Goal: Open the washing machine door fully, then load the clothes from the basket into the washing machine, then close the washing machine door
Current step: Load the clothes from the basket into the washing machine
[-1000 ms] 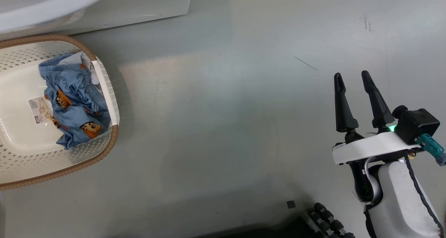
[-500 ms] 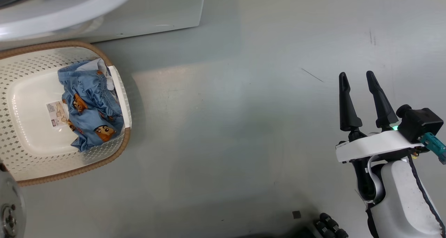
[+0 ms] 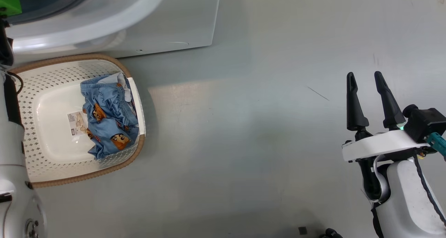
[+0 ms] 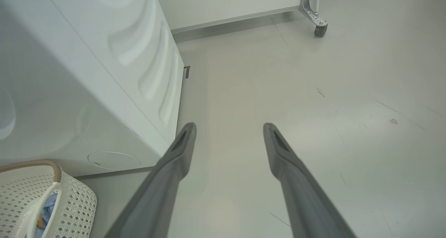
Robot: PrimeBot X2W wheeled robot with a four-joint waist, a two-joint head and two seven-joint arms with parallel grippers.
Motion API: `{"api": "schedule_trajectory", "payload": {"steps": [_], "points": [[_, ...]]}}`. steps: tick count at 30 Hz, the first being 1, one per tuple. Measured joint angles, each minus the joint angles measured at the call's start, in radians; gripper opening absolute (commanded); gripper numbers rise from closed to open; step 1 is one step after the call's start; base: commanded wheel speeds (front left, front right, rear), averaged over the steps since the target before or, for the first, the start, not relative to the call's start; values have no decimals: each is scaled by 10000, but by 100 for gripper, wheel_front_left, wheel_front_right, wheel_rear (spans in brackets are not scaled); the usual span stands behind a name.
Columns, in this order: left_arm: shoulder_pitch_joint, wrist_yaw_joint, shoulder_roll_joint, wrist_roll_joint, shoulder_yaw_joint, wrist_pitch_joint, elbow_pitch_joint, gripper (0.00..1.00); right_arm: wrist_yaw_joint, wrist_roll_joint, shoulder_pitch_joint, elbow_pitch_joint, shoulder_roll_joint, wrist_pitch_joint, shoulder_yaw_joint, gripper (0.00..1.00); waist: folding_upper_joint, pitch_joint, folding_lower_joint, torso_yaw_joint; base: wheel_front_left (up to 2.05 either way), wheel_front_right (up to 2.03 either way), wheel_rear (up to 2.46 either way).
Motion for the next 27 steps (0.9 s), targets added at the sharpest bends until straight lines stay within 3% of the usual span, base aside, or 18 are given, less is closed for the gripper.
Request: {"api": "schedule_trajectory", "payload": {"steps": [14, 27], "points": [[1364, -104, -65, -161, 487, -15, -750, 100, 0, -144, 96, 19, -35, 0, -25, 100, 0, -993, 0, 247, 0, 0, 0], [3126, -203, -458, -173, 589, -13, -1613, 100, 0, -393, 359, 224, -171, 2, -17, 100, 0, -1840, -1, 399, 0, 0, 0]]}}
